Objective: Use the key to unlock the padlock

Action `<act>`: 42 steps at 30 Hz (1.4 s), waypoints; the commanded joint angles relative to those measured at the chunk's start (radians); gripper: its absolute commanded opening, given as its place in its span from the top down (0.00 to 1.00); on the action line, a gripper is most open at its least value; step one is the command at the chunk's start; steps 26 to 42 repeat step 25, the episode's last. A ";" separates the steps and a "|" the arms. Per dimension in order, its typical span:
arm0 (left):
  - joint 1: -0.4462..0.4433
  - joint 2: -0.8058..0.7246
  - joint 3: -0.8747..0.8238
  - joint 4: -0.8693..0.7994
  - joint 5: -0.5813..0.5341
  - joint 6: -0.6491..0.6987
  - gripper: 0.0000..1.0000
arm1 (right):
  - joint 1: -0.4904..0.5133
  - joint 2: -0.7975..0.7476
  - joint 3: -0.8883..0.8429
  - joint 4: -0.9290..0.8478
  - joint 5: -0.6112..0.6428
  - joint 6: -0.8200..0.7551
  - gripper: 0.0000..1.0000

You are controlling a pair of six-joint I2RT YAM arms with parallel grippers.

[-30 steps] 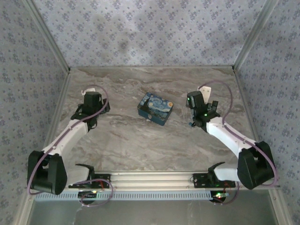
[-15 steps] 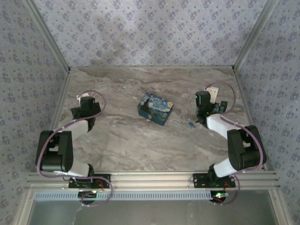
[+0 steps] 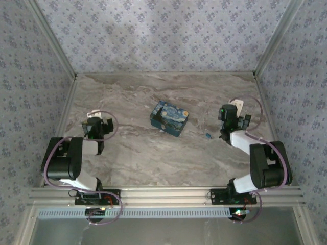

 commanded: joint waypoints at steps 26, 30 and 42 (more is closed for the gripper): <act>-0.002 -0.008 0.006 0.102 0.012 0.015 0.02 | -0.128 0.086 -0.188 0.464 -0.439 -0.112 0.00; -0.002 -0.008 0.006 0.102 0.012 0.015 0.02 | -0.128 0.086 -0.188 0.464 -0.439 -0.112 0.00; -0.002 -0.008 0.006 0.102 0.012 0.015 0.02 | -0.128 0.086 -0.188 0.464 -0.439 -0.112 0.00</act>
